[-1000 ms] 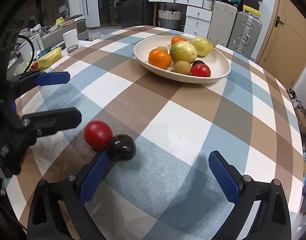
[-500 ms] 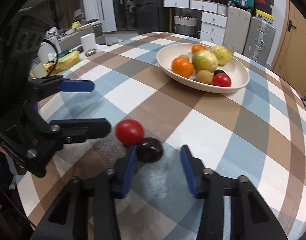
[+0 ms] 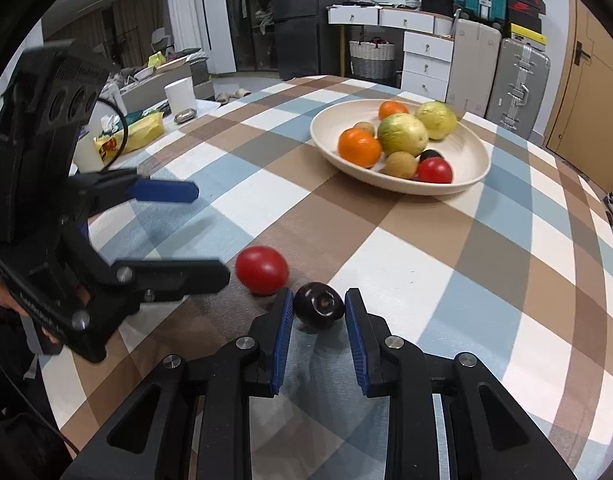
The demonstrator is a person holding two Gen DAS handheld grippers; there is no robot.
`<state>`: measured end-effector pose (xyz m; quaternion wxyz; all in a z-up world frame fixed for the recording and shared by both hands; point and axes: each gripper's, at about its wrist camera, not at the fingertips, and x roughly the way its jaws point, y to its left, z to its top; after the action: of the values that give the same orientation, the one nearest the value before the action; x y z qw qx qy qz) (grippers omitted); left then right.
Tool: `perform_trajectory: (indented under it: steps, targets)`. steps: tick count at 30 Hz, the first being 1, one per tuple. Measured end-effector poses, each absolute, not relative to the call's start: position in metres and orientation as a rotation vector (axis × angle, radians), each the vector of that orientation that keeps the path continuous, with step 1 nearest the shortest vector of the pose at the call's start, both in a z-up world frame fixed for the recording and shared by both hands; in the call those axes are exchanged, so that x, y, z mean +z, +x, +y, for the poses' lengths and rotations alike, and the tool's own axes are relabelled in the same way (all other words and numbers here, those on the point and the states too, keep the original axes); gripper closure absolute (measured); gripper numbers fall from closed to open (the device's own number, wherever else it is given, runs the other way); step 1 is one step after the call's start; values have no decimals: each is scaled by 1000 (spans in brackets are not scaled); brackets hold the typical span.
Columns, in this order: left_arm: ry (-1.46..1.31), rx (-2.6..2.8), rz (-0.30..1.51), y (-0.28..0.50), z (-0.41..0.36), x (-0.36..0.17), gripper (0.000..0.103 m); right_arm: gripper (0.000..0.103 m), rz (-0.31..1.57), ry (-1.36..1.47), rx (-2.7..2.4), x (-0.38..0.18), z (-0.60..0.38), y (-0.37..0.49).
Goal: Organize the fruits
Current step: 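Grasp the dark plum on the table with the right tool, then grasp the red tomato with the left tool while the right tool holds the plum, then carry the tomato and plum onto the white plate and open both tools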
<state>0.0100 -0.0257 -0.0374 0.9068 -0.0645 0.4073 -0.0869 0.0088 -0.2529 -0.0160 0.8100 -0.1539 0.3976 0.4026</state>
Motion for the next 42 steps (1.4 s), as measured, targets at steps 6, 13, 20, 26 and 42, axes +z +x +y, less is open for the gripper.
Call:
perform_trajectory:
  steps: [6,13,20,26,42]
  targets:
    - [-80,-180,859,14,-42,-40,2,75,869,-331,856,-20,-255,12]
    - [-40,-198,908,21,-52,-47,36,75,905,-300,836,-27,-259,23]
    - [-51,-259,900,20,-54,-46,68,71,907,-281,833,-27,-258,25]
    - [-69,-296,894,19,-55,-44,76,70,915,-254,821,-27,-257,30]
    - [-153,-220,848,17,-15,-37,76,62,877,-365,818,-29,-234,21]
